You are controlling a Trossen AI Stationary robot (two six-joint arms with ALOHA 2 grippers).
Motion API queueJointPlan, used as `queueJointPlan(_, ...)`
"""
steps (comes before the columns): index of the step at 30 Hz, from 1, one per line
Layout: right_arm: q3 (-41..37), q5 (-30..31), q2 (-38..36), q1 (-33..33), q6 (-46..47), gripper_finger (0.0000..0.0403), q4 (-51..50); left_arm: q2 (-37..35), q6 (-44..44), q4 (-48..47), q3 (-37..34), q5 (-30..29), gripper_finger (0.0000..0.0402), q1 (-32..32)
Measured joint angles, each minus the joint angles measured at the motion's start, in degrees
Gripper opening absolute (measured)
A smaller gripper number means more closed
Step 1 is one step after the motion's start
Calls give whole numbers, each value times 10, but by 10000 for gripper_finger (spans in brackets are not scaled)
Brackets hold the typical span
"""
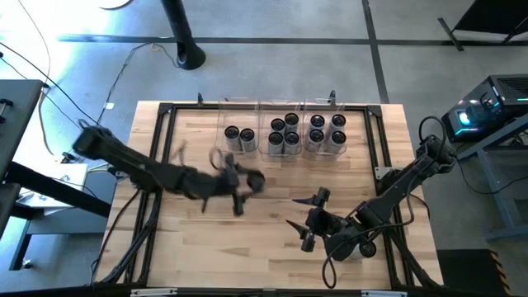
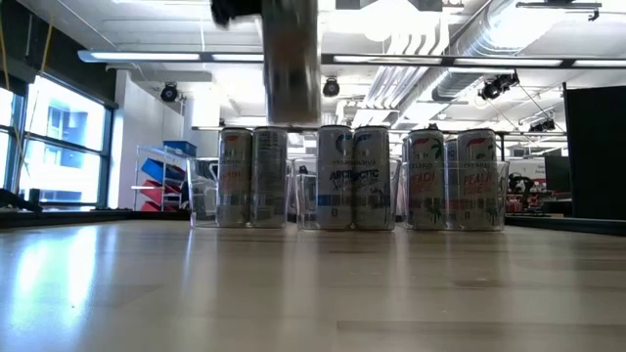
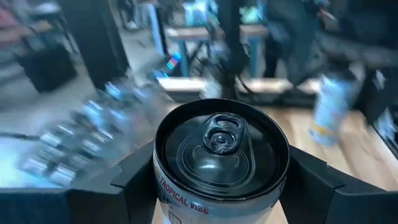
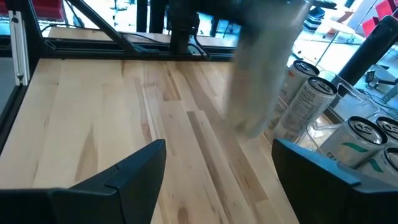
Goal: Sort soda cans
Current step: Put the top white-yellow soda can into the left transparent bin
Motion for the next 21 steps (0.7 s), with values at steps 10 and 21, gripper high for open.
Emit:
queueJointPlan(10, 0, 22, 7, -6, -6, 289, 2, -97, 87, -181, 117, 121, 245, 277)
queueJointPlan(21, 0, 23, 7, -7, -6, 289, -2, 5, 67, -99, 72, 398, 245, 574)
